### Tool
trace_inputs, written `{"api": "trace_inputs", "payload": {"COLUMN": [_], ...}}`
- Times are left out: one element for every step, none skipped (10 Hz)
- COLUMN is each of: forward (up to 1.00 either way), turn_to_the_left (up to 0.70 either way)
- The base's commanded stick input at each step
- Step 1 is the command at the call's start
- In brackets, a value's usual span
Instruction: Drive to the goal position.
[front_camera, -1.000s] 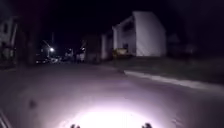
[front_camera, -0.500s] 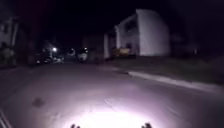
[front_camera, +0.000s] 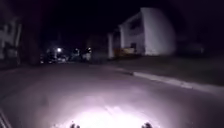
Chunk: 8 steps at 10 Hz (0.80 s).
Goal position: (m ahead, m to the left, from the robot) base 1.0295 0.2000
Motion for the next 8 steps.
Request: {"api": "trace_inputs", "payload": {"forward": [0.6,0.6,0.6,0.6,0.6,0.6,0.6,0.6], "turn_to_the_left": [0.0,0.0,0.0,0.0,0.0,0.0,0.0,0.0]}}
